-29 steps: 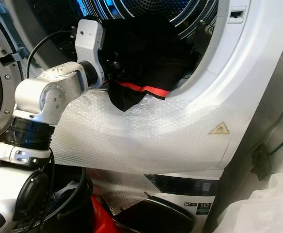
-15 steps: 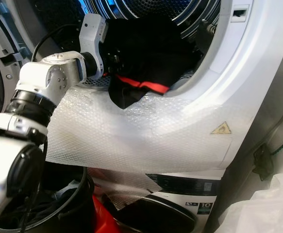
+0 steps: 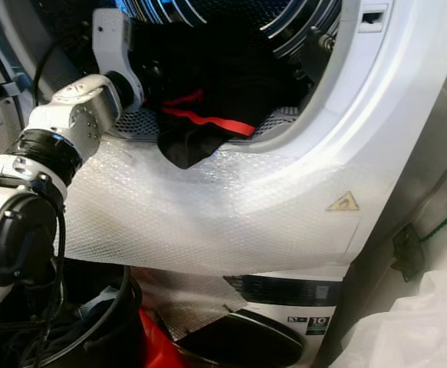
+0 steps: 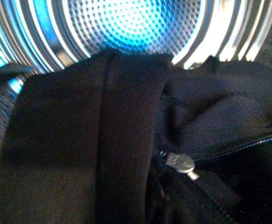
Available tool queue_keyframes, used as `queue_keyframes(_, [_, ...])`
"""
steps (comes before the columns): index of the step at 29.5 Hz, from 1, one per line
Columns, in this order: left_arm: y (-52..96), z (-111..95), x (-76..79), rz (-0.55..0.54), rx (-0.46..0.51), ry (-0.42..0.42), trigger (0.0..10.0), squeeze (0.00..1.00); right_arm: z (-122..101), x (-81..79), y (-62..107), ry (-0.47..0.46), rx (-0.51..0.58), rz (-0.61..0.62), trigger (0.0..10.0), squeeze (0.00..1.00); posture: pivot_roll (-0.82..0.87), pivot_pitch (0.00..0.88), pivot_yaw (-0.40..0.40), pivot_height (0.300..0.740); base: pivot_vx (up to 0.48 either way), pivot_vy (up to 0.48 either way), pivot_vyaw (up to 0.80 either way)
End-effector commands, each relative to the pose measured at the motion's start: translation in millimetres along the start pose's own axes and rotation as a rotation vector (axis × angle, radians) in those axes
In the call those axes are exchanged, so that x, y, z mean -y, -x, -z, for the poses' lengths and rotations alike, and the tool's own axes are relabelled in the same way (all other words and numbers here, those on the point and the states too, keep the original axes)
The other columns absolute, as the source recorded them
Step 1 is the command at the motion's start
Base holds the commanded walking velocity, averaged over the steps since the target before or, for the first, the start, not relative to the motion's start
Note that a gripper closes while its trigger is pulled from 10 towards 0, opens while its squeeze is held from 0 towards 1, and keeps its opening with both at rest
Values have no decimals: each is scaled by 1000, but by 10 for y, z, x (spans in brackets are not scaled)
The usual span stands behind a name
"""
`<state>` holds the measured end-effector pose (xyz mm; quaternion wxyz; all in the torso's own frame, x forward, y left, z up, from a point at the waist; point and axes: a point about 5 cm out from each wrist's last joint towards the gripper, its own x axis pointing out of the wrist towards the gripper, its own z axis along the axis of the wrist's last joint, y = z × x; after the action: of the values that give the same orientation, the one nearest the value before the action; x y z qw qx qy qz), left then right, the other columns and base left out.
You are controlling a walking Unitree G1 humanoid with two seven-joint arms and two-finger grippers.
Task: Clothes washing
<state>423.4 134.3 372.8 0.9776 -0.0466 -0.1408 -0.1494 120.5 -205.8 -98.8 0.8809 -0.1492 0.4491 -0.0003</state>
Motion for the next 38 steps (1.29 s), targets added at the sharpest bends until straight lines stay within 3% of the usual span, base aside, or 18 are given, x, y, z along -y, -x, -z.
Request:
queue_keyframes(1, [9, -127, -73, -20, 33, 15, 10000, 0, 251, -43, 87, 15, -90, -20, 10000, 0, -184, 68, 100, 740, 0, 0, 0])
queue_keyframes(3, [0, -124, -18, 42, 25, 11, 10000, 0, 220, -50, 75, 13, -81, -19, 10000, 0, -177, 67, 99, 740, 0, 0, 0])
queue_keyframes(6, [-10, -94, 156, 246, -6, -50, 10000, 0, 174, -79, 58, 12, -71, -22, 10000, 0, -156, 61, 99, 740, 0, 0, 0])
queue_keyframes(8, [-8, -86, 187, 288, -13, -70, 10000, 0, 164, -87, 54, 12, -69, -23, 10000, 0, -156, 61, 99, 740, 0, 0, 0])
queue_keyframes(9, [-3, -82, 214, 330, -18, -104, 10000, 0, 151, -101, 49, 12, -67, -25, 10000, 0, -153, 57, 104, 740, 0, 0, 0])
queue_keyframes(11, [39, -88, 291, 515, -31, -198, 10000, 0, 99, -143, 31, 2, -58, -28, 10000, 0, -143, 40, 107, 740, 0, 0, 0])
queue_keyframes(13, [59, -96, 300, 571, -33, -225, 10000, 0, 83, -163, 27, 1, -56, -32, 10000, 0, -138, 33, 114, 740, 0, 0, 0])
queue_keyframes(16, [153, -217, 268, 736, 9, -354, 10000, 0, 31, -223, 8, -3, -56, -41, 10000, 0, -108, 12, 133, 740, 0, 0, 0])
queue_keyframes(20, [210, -523, 145, 670, 128, -451, 10000, 0, -15, -300, -6, -1, -62, -63, 10000, 0, -68, 0, 148, 740, 0, 0, 0])
queue_keyframes(23, [250, -635, 44, 613, 151, -389, 10000, 27, -72, -367, -20, -3, -57, -77, 10000, 0, -25, 0, 150, 740, 0, 0, 0])
queue_keyframes(24, [259, -620, 21, 604, 138, -382, 10000, 871, -91, -385, -24, 1, -54, -85, 10000, 0, -25, 0, 150, 740, 0, 0, 0])
queue_keyframes(25, [314, -559, -21, 629, 106, -400, 10000, 1000, -128, -420, -31, 4, -47, -95, 10000, 0, -6, 0, 145, 740, 0, 0, 0])
queue_keyframes(27, [462, -479, -55, 717, 61, -401, 10000, 1000, -200, -460, -48, 8, -31, -108, 10000, 0, 6, 0, 144, 740, 0, 0, 0])
queue_keyframes(28, [462, -479, -55, 717, 61, -401, 10000, 1000, -200, -460, -48, 8, -31, -108, 10000, 0, 6, 0, 144, 740, 0, 0, 0])
queue_keyframes(32, [808, -547, -27, 892, 64, -414, 10000, 1000, -264, -484, -63, 16, -16, -120, 10000, 0, 41, 0, 143, 740, 0, 0, 0])
queue_keyframes(38, [1174, -511, -1, 1047, -20, -374, 10000, 1000, -230, -494, -54, 28, -28, -130, 10000, 0, 64, 4, 136, 740, 0, 0, 0])
